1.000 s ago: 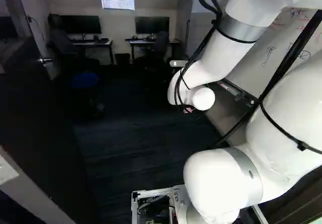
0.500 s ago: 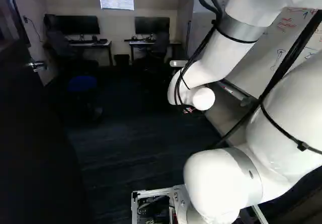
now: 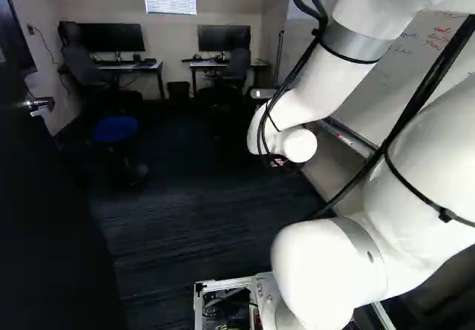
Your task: Open the door and move inside
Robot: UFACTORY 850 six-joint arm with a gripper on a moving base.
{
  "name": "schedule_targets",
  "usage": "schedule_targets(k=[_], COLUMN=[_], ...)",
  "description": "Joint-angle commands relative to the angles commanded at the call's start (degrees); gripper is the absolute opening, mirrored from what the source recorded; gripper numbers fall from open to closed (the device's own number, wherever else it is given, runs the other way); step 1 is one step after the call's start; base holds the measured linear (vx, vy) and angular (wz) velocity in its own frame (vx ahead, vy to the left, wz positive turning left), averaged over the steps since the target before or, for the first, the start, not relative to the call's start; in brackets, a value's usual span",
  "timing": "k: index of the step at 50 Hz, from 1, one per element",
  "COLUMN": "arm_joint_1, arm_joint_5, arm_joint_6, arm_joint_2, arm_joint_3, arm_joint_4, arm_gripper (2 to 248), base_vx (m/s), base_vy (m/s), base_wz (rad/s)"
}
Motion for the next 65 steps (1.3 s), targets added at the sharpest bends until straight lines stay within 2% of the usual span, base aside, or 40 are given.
schedule_targets(k=[65], arm_joint_1=[0.0], arm_joint_5=[0.0], arm_joint_6=[0.0], arm_joint_2=[0.0], arm_joint_3=[0.0], arm_joint_4=[0.0], arm_gripper=[247], base_vx=[0.16], base_vy=[-0.001], base_wz=[-0.009])
